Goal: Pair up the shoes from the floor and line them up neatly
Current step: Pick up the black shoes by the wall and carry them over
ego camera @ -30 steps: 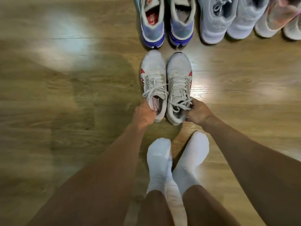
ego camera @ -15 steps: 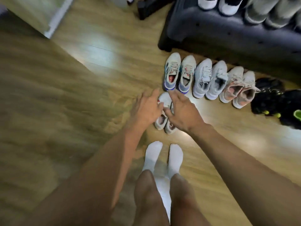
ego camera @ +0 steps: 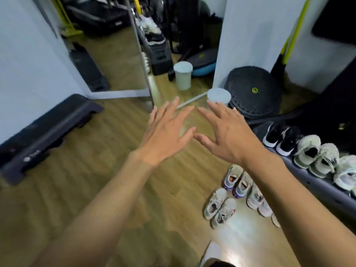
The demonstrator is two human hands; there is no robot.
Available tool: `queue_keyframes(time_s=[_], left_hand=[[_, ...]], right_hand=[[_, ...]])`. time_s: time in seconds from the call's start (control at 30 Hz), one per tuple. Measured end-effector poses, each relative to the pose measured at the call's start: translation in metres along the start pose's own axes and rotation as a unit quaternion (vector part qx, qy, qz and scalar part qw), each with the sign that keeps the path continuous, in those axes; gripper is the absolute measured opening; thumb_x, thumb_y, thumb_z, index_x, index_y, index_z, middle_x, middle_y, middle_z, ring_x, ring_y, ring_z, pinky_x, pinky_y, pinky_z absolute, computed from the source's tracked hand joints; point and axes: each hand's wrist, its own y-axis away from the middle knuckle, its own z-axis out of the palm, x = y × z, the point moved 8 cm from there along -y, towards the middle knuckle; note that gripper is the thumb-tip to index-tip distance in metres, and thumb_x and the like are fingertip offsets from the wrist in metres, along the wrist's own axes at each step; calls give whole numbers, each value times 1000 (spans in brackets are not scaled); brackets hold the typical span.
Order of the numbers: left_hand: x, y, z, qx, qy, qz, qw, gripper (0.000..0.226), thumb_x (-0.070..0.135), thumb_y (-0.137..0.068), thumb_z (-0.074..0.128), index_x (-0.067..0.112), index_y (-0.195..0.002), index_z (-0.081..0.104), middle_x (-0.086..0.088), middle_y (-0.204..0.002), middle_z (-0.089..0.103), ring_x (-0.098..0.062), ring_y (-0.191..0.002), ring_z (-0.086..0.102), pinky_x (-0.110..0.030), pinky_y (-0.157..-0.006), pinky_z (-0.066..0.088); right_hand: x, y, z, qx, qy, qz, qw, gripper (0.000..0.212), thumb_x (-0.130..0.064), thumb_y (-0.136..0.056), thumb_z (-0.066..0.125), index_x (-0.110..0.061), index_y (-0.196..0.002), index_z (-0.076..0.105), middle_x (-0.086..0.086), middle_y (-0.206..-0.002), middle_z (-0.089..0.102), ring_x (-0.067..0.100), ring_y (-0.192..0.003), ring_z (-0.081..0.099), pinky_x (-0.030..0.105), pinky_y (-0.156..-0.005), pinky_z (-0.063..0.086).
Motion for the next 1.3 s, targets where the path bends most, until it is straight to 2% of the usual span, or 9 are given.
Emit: queue_keyframes(time_s=[0.13,0.23,0.47,0.63,0.7,0.8,1.03,1.17,1.3], left_hand=[[-70,69,-94,62,-31,-61,996,58,58,-93,40,42,-147,27,0,-160,15,-22,-146,15,-44,-118,10],[-135,134,-145,78,-57,-124,988,59,63,-91,35,43,-146,27,0,-160,16,-23,-146,17,-45,-118,10],[-265,283,-215,104,-76,-289,949,60,64,-91,34,43,-147,25,-2,-160,14,-25,-145,16,-46,-118,12],[-338,369,-241,161,-79,-382,906,61,62,-90,40,38,-146,32,-3,-158,21,-25,-143,20,-46,-118,14],[-369,392,-244,157,-92,-410,894,60,62,-91,39,37,-145,33,-4,-157,24,-26,-142,23,-46,-117,16],[-418,413,-252,152,-102,-440,879,59,62,-92,39,37,-145,33,-5,-157,25,-26,-142,24,-45,-116,19],[-543,418,-278,169,-96,-484,853,57,57,-93,41,34,-145,36,-3,-156,27,-25,-143,23,-42,-117,20],[-614,437,-278,146,-88,-551,817,60,56,-94,42,30,-147,30,-3,-157,22,-26,-144,22,-42,-116,17],[-677,460,-272,144,-76,-586,794,56,53,-94,43,28,-144,35,-4,-149,36,-27,-136,32,-42,-113,21]], right_hand=[[-116,-21,-34,1,-2,-84,997,70,-60,-92,38,-32,-151,14,-1,-160,11,19,-148,6,52,-118,13],[-214,-32,-36,-1,-28,-137,990,72,-55,-92,44,-30,-152,11,-3,-160,12,18,-148,10,54,-117,11],[-416,-46,-12,-14,-68,-281,957,71,-53,-91,46,-27,-151,19,-1,-158,19,19,-146,17,53,-117,14],[-535,-54,22,-44,-87,-374,922,68,-57,-90,45,-27,-148,30,2,-156,26,20,-145,22,52,-117,18],[-573,-63,35,-53,-93,-398,911,66,-57,-90,46,-27,-147,32,1,-156,27,20,-144,23,52,-116,21],[-618,-89,59,-79,-89,-416,902,64,-55,-91,47,-31,-148,30,-3,-158,23,16,-146,18,51,-118,16],[-718,-183,108,-125,-91,-446,882,64,-53,-92,48,-31,-148,27,-5,-158,22,15,-146,17,48,-118,17],[-778,-233,143,-158,-81,-470,864,64,-51,-92,48,-30,-149,26,-4,-157,23,16,-145,18,46,-118,18],[-834,-272,180,-183,-78,-479,855,63,-49,-93,49,-29,-149,26,-4,-157,23,16,-145,20,43,-118,20]])
